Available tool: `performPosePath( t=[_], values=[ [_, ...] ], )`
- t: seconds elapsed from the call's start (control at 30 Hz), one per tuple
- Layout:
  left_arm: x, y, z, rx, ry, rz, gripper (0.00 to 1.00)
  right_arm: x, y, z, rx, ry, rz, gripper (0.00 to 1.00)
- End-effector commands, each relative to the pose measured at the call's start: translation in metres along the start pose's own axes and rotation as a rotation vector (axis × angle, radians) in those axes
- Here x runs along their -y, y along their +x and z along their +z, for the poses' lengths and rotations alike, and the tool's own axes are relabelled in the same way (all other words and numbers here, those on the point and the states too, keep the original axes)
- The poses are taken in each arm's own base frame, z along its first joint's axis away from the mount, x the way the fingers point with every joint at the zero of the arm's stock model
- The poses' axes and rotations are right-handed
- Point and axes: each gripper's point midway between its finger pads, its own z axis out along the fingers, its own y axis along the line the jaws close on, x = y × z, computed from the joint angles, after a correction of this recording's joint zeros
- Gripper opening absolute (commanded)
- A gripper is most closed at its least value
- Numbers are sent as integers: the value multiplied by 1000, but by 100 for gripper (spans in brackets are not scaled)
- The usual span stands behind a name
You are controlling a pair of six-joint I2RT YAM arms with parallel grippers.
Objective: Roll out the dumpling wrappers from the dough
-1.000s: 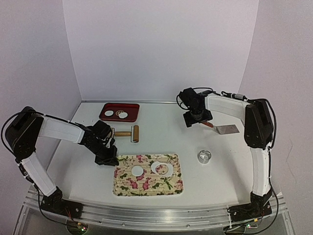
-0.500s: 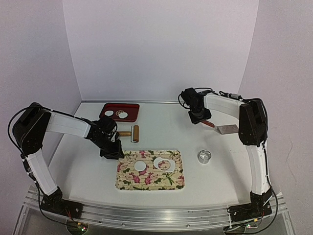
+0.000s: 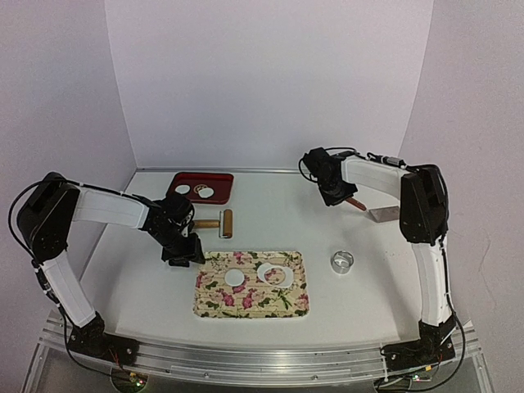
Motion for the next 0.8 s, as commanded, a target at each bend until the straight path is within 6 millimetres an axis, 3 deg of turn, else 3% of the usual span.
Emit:
performPosePath(
  t=[0.0,0.17,0.33,0.57,0.77],
  values=[
    [-1,-7,-32,56,-34,-8,50,31,-20,-42,73,-68,88,0],
    [22,-28,-72,150,30,-3,59,73,-42,-97,191,-123,151,0],
    [54,-43,-105,219,155,-5,68,92,-49,-149,296,-262,159,0],
    [102,-53,-138,250,401,-42,71,78,-43,-210,445,-515,100,0],
    [138,-53,-157,202,632,-118,74,38,-35,-299,670,-713,-85,0]
  ],
)
